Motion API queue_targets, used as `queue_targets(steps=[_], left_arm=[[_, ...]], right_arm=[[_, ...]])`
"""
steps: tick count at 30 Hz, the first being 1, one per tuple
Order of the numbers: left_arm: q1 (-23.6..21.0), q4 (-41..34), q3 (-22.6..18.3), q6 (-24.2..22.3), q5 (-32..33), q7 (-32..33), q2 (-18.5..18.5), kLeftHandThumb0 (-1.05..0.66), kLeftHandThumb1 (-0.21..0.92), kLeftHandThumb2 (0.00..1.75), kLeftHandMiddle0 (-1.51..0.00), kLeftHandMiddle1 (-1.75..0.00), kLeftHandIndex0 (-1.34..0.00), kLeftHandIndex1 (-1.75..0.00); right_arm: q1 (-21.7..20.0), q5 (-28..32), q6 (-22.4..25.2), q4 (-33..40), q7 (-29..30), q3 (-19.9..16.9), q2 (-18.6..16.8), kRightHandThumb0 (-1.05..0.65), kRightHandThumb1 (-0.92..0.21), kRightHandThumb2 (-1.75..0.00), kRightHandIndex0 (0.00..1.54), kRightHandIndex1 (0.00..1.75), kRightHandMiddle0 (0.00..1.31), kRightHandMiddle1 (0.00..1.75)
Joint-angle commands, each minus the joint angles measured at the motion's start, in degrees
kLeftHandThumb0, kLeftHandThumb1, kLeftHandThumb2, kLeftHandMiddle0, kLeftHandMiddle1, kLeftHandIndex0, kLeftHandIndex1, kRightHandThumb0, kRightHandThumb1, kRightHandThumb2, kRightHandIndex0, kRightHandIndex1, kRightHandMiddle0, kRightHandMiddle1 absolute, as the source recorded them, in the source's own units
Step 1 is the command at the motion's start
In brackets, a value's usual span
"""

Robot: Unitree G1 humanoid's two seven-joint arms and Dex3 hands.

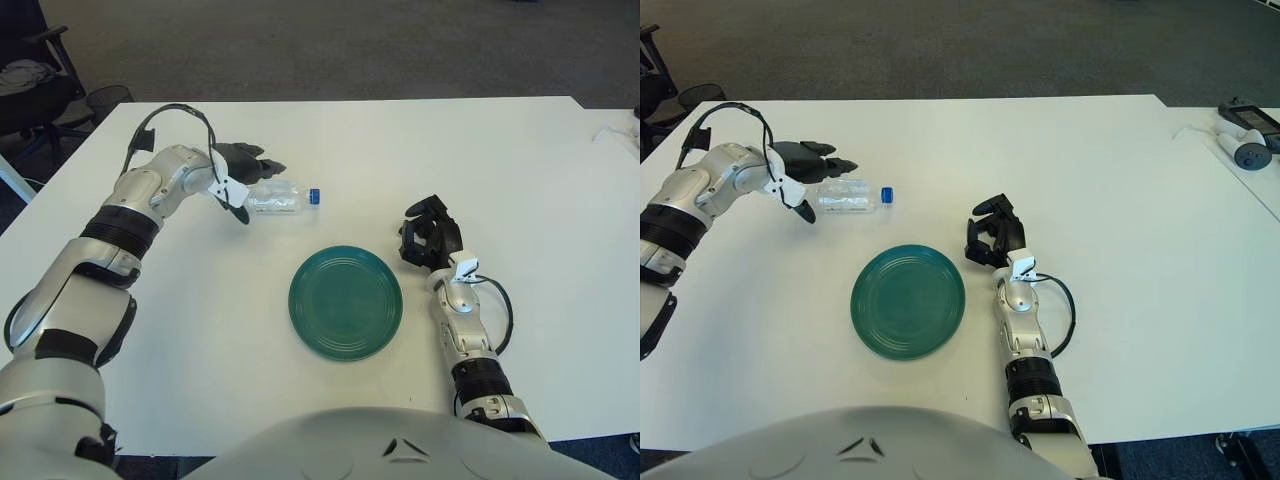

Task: Put the bottle into the plate.

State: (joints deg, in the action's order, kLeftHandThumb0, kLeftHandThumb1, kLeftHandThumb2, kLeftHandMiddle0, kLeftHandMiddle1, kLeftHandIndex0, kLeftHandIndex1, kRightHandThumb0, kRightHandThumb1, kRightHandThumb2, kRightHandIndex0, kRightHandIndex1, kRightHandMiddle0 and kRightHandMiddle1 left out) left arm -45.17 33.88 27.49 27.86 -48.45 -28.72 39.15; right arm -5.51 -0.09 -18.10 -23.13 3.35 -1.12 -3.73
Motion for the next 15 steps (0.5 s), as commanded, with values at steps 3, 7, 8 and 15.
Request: queue_targets(steps=[3,7,8,15], left_arm=[[-0.56,1.86,-0.09,0.14,1.08,2.36,-0.6,-1.05,0.92,0.02,0.0,0.0,0.0,0.0],[-0.55,2.26,0.08,-0.39,1.77,1.75,-0.99,-1.05,0.92,0.03,0.0,0.0,0.0,0.0],[-0.54,2.33,0.1,-0.52,1.87,1.58,-1.08,-1.05,0.92,0.03,0.0,0.0,0.0,0.0],[-1.0,6.24,2.07,-2.0,-0.64,5.02,-3.39,-1.05,0.92,0.12,0.0,0.0,0.0,0.0]], right_arm=[[2.24,0.17,3.7,-3.16,-0.15,-0.07,-0.1,0.0,-0.42,-1.2,0.43,1.75,0.41,1.74],[2.25,0.22,3.76,-3.02,-0.22,-0.03,-0.07,0.0,-0.41,-1.21,0.43,1.75,0.42,1.74],[2.24,0.23,3.77,-3.0,-0.24,-0.03,-0.05,0.0,-0.41,-1.21,0.43,1.75,0.42,1.74],[2.23,-0.23,4.28,-2.81,0.28,0.01,0.02,0.0,-0.41,-1.22,0.44,1.75,0.42,1.74]])
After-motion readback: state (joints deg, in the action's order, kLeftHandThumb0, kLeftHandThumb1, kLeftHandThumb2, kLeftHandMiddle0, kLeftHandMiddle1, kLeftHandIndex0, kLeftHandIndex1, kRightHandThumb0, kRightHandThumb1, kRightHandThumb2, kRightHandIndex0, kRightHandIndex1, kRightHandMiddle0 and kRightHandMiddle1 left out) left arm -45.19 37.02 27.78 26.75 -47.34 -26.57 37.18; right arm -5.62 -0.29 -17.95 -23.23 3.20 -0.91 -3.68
